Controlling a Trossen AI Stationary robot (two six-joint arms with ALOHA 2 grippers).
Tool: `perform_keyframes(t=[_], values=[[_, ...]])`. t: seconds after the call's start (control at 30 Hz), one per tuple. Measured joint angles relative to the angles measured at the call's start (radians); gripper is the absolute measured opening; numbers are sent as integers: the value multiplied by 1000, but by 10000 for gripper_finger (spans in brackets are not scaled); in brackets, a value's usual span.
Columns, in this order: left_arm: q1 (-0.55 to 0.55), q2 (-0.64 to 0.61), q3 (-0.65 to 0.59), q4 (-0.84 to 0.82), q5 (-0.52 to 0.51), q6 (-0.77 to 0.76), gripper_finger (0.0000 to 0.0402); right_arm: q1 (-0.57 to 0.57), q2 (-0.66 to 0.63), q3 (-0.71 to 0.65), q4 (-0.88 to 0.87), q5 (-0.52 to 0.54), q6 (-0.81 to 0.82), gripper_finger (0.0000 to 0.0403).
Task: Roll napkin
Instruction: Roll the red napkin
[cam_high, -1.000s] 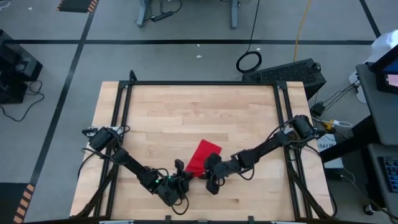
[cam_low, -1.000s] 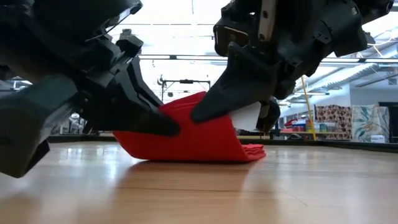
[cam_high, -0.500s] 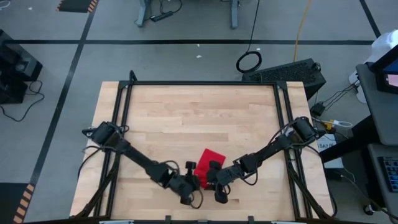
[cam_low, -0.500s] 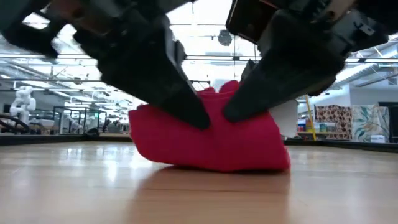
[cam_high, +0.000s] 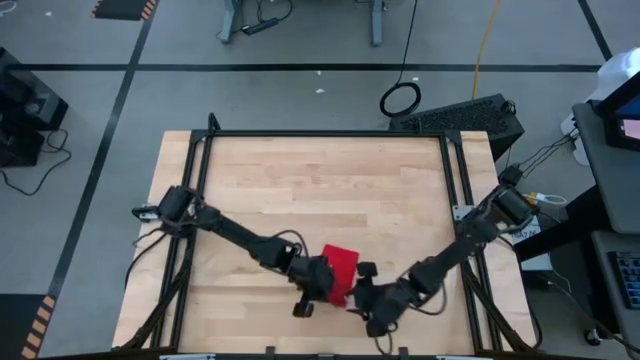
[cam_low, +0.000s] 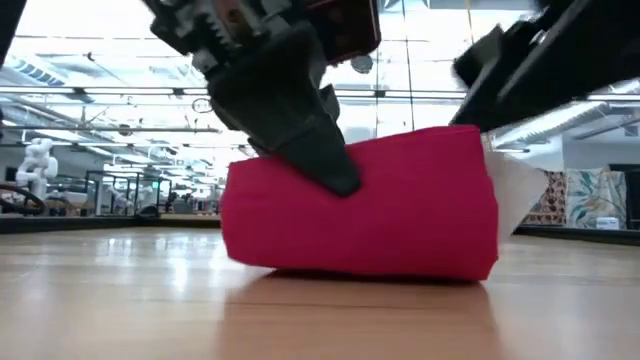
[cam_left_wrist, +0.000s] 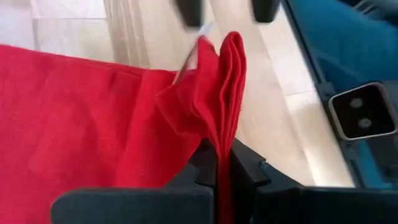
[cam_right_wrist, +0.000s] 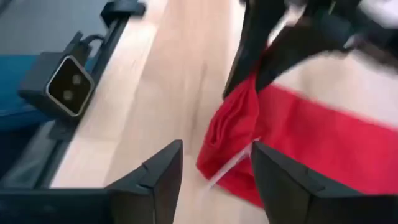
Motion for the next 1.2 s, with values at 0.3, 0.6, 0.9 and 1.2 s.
perform_keyframes(t=[0.3, 0.6, 0.9, 1.2], values=[[82, 0, 0, 19, 153, -102, 15, 169, 90, 0, 159, 448, -187, 182], [93, 22, 0, 51, 187, -102, 14, 140, 212, 0, 378, 539, -346, 183], [125, 109, 0, 121, 288, -143, 14, 114, 212, 1, 259, 551, -135, 183], [129, 122, 0, 153, 303, -153, 14, 65, 212, 0, 146, 391, 168, 151]])
